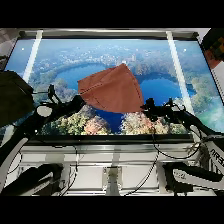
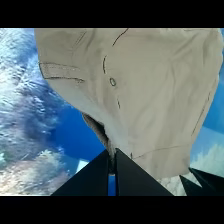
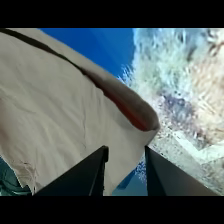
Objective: Fold the clothes and pants, and hang the long-sleeved shirts on hangers.
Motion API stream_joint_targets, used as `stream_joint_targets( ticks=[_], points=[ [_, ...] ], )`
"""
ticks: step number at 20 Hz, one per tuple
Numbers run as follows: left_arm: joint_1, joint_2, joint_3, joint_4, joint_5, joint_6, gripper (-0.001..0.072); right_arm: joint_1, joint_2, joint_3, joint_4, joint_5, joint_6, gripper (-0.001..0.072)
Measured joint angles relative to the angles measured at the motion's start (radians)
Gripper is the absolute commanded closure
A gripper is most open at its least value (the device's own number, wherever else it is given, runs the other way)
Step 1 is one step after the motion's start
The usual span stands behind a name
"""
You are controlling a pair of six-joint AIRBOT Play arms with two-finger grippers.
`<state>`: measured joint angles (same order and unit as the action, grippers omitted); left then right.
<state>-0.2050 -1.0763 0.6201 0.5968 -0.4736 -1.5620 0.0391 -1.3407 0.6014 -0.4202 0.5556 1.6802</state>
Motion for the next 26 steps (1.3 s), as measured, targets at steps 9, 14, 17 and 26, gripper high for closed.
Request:
stream_joint_targets(
  ticks=[9,14,17,26],
  points=[
    [-0.015,0.000,0.000,0.000,-0.016,0.017,0.0695,0.005,-0.022,0.007,0.006,-0.087,0.019,0.0558],
    [-0.023,0.000,0.000,0.000,-0.018,0.026,0.0695,0.005,-0.049,0.050,0.003,-0.079,0.017,0.0703],
    [-0.024,0.000,0.000,0.000,-0.018,0.037,0.0695,0.005,-0.055,0.083,-0.008,-0.079,0.008,0.0707],
    [-0.025,0.026,0.177,0.000,-0.021,0.216,0.0696,0.005,0.169,0.175,-0.044,-0.031,-0.067,0.0710]
  ],
)
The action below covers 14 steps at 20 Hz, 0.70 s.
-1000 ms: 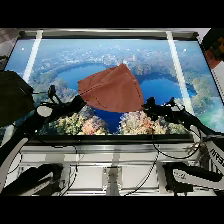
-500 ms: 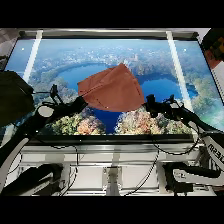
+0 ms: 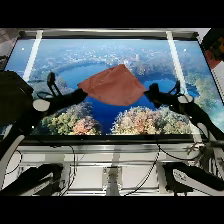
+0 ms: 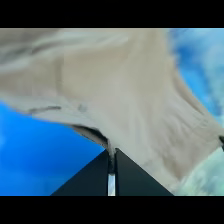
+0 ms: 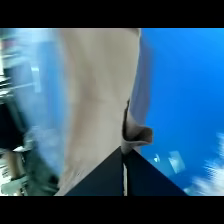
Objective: Fold the clothes and pants, and hang the long-sleeved shirts on hangers.
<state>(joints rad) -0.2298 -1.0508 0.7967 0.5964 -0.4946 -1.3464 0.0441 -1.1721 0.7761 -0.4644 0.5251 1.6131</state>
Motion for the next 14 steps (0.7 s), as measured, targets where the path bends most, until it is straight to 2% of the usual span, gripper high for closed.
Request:
stream_joint_targets(
  ticks=[5,9,14],
  points=[
    [0.000,0.012,0.241,-0.005,-0.002,0.050,0.0697,0.000,0.182,0.223,-0.095,0.017,-0.012,0.0711],
    [0.000,0.014,0.405,-0.007,-0.002,0.064,0.0696,0.000,0.208,0.441,-0.179,0.057,0.002,0.0710],
    [-0.001,0.014,0.487,-0.030,-0.001,0.064,0.0696,0.000,0.213,0.557,-0.249,0.090,0.041,0.0710]
  ],
)
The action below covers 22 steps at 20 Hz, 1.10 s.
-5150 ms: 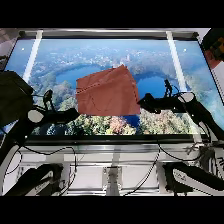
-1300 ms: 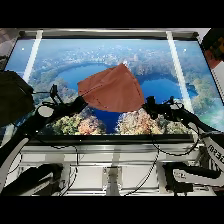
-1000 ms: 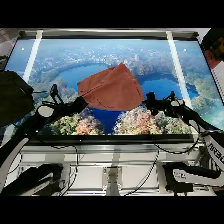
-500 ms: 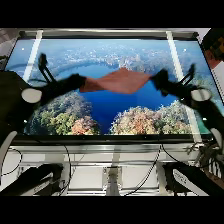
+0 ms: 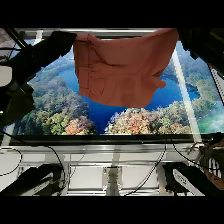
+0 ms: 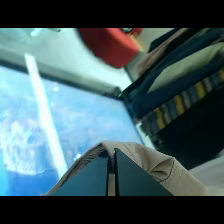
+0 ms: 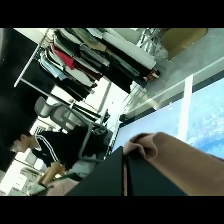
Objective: Fold the clothes and pants, and hang the long-sleeved shirts on hangers.
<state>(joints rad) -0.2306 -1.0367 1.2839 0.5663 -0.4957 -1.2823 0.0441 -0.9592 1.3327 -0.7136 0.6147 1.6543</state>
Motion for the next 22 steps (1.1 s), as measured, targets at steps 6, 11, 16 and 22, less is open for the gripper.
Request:
stream_joint_targets(
  ticks=[6,11,16,22],
  points=[
    [0.003,-0.052,0.018,-0.022,0.049,0.000,0.0697,-0.001,-0.070,0.027,-0.089,0.004,0.072,0.0711],
    [0.005,-0.173,0.021,-0.074,0.153,0.001,0.0700,0.000,-0.225,0.032,-0.103,-0.080,0.098,0.0711],
    [0.013,-0.328,0.114,-0.120,0.220,0.006,0.0700,0.000,-0.407,0.139,-0.099,-0.231,0.104,0.0710],
    [0.042,-0.508,0.384,-0.130,0.127,0.008,0.0700,-0.001,-0.588,0.436,-0.102,-0.237,0.048,0.0711]
  ],
)
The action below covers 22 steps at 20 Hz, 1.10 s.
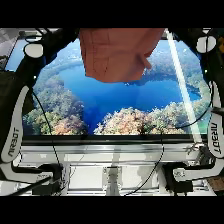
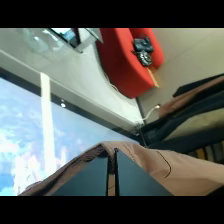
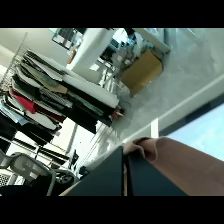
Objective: Fold the clothes and pants, and hang the long-sleeved shirts on hangers.
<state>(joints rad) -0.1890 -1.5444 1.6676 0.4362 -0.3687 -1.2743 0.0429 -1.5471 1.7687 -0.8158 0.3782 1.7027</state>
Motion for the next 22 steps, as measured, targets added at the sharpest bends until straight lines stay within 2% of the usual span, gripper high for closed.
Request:
stream_joint_targets(
  ticks=[4,8,12,15,22],
  points=[
    [0.027,-0.055,0.100,-0.001,-0.126,0.009,0.0699,0.000,-0.051,0.118,-0.027,0.101,-0.015,0.0711],
    [0.036,-0.085,0.112,0.006,-0.241,0.026,0.0700,0.011,-0.067,0.101,-0.055,0.272,-0.019,0.0711],
    [0.040,-0.084,0.016,0.024,-0.312,0.030,0.0700,0.044,-0.031,-0.042,-0.076,0.365,-0.019,0.0711],
    [0.039,-0.031,-0.118,0.103,-0.369,0.032,0.0700,0.069,0.056,-0.204,-0.084,0.396,-0.017,0.0710],
    [0.035,0.282,-0.472,0.296,-0.436,0.011,0.0699,0.092,0.364,-0.549,-0.123,0.516,0.026,0.0710]
  ],
)
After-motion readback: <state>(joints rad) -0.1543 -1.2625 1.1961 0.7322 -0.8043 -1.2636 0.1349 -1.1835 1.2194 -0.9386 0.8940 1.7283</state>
